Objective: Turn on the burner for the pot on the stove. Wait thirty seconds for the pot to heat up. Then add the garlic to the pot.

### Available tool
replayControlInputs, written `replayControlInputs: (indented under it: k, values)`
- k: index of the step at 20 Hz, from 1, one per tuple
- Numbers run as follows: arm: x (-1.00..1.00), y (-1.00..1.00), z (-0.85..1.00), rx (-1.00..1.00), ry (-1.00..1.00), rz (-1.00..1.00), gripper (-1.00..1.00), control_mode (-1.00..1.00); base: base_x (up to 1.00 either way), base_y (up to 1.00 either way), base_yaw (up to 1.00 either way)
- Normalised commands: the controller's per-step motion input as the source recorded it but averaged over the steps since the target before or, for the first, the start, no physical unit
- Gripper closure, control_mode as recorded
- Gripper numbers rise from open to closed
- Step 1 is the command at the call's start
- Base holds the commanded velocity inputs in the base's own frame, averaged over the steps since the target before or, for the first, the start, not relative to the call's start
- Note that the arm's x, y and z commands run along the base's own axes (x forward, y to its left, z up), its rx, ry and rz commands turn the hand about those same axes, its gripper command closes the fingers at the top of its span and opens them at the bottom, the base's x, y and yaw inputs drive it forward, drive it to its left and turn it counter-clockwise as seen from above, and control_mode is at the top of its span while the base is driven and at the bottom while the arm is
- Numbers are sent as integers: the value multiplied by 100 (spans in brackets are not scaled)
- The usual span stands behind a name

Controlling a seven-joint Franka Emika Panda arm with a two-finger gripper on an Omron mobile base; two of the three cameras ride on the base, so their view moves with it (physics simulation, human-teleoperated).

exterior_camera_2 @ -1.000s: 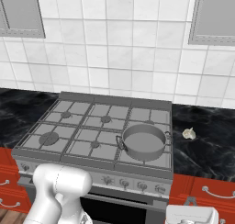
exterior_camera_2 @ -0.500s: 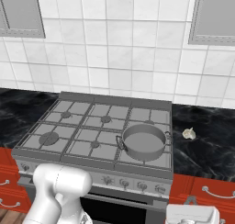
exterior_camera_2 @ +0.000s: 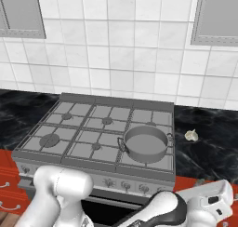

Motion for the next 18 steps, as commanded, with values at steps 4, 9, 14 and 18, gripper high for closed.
replayControlInputs:
  k: [4,9,14,18]
  values:
    - [0,-19,94,0,61,-10,100,-100,0,0,0]
    - [14,-1,100,0,64,-7,100,-100,0,0,0]
    - [46,-2,75,0,68,0,100,-100,0,0,0]
    - [36,-9,20,0,46,0,100,-100,0,0,0]
